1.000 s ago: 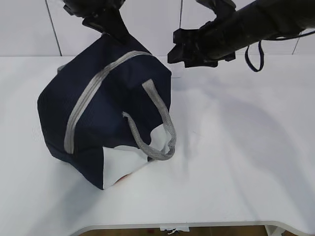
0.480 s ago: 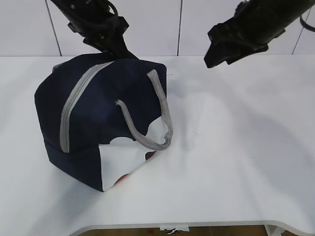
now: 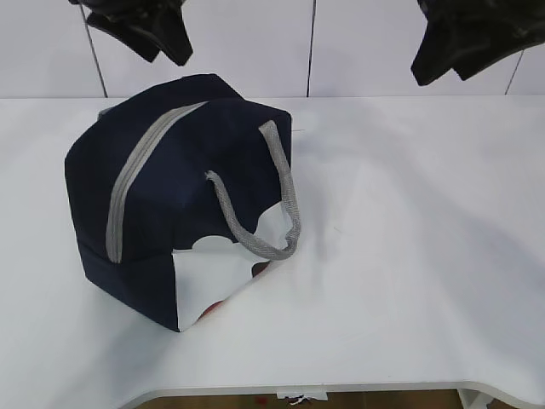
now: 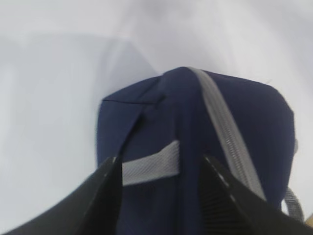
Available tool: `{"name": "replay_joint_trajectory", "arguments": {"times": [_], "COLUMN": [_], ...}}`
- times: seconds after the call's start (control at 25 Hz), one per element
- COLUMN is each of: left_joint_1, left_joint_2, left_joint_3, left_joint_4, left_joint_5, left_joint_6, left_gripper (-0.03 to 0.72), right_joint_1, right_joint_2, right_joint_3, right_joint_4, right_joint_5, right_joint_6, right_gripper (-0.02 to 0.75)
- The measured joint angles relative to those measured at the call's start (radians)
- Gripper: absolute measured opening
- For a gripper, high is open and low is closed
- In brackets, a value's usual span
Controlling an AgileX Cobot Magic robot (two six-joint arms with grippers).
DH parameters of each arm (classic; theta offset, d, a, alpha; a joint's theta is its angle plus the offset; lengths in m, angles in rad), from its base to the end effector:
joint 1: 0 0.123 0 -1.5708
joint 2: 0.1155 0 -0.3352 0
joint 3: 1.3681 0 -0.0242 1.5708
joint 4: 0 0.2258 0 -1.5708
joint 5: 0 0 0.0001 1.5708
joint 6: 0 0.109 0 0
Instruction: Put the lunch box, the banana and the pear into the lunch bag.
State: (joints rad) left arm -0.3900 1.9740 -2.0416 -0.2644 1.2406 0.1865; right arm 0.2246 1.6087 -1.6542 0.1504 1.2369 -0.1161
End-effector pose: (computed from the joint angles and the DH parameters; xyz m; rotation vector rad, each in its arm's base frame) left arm 0.3928 -0.1906 0.3799 0.7246 2.5560 -0.4274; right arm 0.3091 0.0865 0.4119 -0.4329 2.6393 0.2402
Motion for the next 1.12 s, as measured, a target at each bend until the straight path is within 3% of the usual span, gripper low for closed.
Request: {"name": "replay_joint_trajectory", "arguments": {"times": [0.28,0.6,0.92,1.12], "left_joint_1": [0.000,0.000,0.000,0.000], "left_joint_2": [-0.172,-0.593,-1.051,-1.321], "left_joint_3": [0.057,0.417,0.693,0.795], "left_joint_4": [0.096,0.264,0.292,0.310], "left_joint_5": [0.004,0.014,0.026,0.028], "left_joint_6": [-0.045,-0.065,-0.065,-0.065], "left_gripper": [0.384,0.384,0.364,0.338], "right_joint_1": [0.000,0.000,0.000,0.000], "right_joint_2": [-0.105,-0.417,-0.729,-0.909], "right_joint_3": [0.024,0.223,0.397,0.488], "right_joint_4": [-0.002,-0.038,-0.054,-0.058], "right_joint_5": [0.010,0.018,0.026,0.028], "right_joint_6": [0.007,0.009,0.015,0.015], "right_gripper": [0.414,0.414,0.414,0.414]}}
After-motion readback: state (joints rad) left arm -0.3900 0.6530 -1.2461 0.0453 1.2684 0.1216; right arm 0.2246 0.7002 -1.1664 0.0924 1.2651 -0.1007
